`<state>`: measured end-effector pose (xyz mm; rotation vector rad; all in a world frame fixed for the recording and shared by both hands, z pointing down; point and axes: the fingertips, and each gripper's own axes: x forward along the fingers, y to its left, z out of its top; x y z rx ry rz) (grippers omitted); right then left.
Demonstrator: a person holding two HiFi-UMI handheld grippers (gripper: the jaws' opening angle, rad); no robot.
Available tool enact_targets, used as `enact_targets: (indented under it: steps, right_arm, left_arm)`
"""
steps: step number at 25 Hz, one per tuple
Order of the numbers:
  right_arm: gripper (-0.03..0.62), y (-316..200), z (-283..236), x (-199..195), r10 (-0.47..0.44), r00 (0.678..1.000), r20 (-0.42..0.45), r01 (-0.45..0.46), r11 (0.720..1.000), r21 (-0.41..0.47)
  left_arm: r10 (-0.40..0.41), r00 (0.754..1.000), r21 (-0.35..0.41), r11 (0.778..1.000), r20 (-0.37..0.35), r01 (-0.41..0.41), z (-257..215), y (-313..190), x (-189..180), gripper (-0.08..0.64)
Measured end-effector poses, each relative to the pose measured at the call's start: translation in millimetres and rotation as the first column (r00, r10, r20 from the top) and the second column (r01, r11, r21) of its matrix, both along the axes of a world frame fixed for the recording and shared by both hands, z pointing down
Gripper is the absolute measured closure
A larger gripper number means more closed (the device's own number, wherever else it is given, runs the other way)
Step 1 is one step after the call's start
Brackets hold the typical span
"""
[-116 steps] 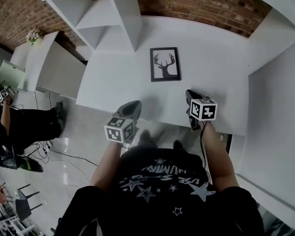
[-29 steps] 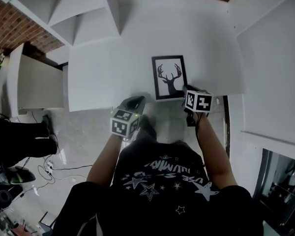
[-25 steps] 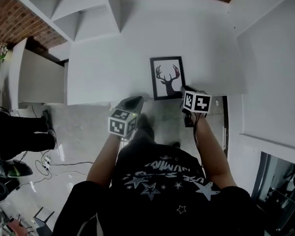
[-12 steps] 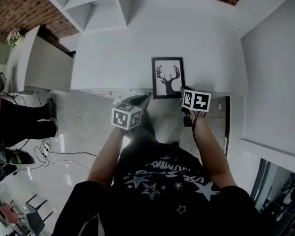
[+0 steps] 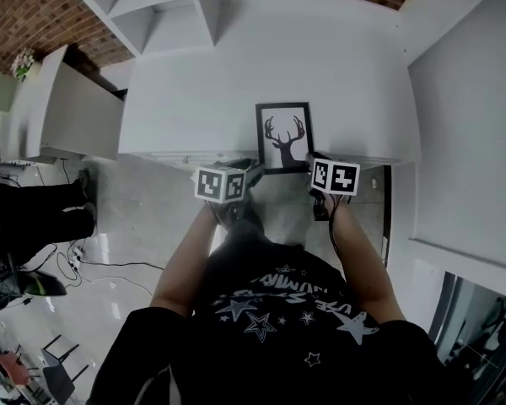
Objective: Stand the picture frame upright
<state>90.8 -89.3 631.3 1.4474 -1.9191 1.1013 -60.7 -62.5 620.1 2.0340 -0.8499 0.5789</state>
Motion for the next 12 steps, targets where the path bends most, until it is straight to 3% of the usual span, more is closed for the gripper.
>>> enact_targets:
  steps: [5,12]
  right_arm:
    - [0.515,1,1,2,-0.001,1.000,0.009,0.001,1.000,-0.002]
    - [0.515,1,0,2,-0.006,1.000,0.008,0.006,1.000,-0.007]
  left_arm:
    - [-0.002,0.999,-0.072,0.997,-0.032,-0.001,6,-4,9,0.403]
    - [-0.011,1.000,-0.085,0.996,-0.016,0.009,14,-13,14,0.403]
